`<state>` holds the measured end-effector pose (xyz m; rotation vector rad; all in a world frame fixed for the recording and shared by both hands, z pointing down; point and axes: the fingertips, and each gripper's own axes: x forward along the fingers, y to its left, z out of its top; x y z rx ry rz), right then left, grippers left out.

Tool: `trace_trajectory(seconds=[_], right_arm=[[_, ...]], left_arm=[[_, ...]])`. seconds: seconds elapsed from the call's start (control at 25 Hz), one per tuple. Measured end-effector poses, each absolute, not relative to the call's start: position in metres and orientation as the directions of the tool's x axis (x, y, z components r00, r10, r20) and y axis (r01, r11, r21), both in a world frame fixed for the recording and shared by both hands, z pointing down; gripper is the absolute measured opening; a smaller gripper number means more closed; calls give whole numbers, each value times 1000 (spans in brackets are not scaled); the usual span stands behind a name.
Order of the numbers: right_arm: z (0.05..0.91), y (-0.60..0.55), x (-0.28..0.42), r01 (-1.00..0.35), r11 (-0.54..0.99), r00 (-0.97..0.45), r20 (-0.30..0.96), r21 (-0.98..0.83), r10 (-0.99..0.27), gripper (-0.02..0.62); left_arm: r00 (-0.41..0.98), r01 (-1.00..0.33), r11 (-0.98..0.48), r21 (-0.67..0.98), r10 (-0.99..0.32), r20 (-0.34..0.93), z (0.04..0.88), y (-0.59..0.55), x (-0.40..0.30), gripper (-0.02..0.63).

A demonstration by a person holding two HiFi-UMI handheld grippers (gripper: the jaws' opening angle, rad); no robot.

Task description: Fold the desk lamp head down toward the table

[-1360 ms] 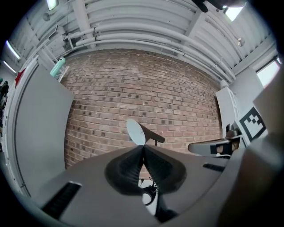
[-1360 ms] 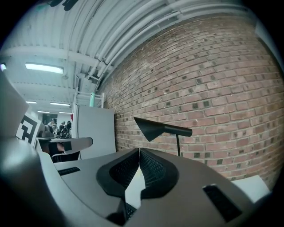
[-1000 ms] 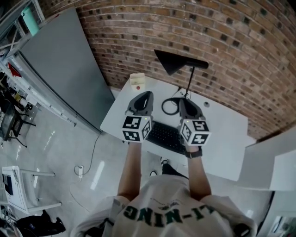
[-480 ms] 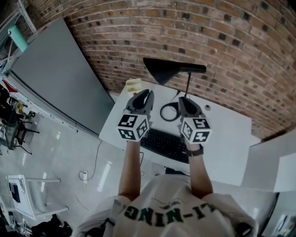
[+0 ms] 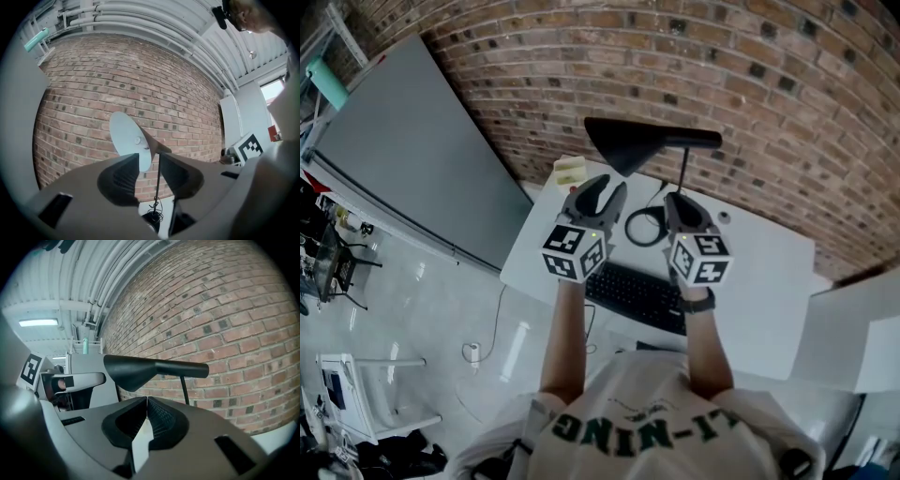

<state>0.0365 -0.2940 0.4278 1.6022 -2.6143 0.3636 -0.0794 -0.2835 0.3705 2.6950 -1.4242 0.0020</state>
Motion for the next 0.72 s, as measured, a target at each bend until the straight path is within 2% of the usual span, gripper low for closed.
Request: trace_trajectory(seconds=[0.56, 0.64, 0.72], right_arm=[[438, -310, 38, -874, 439, -476, 185, -208, -860, 5], [437, -311, 37, -869, 448, -485, 185, -209, -855, 5], [437, -311, 36, -867, 451, -489, 186, -212, -852, 5]], left_arm=[[583, -811, -578, 91, -811, 44, 372, -307, -66, 123], [591, -805, -586, 100, -806, 38, 371, -308, -66, 68], [599, -799, -594, 95, -800, 33, 370, -309, -65, 49]])
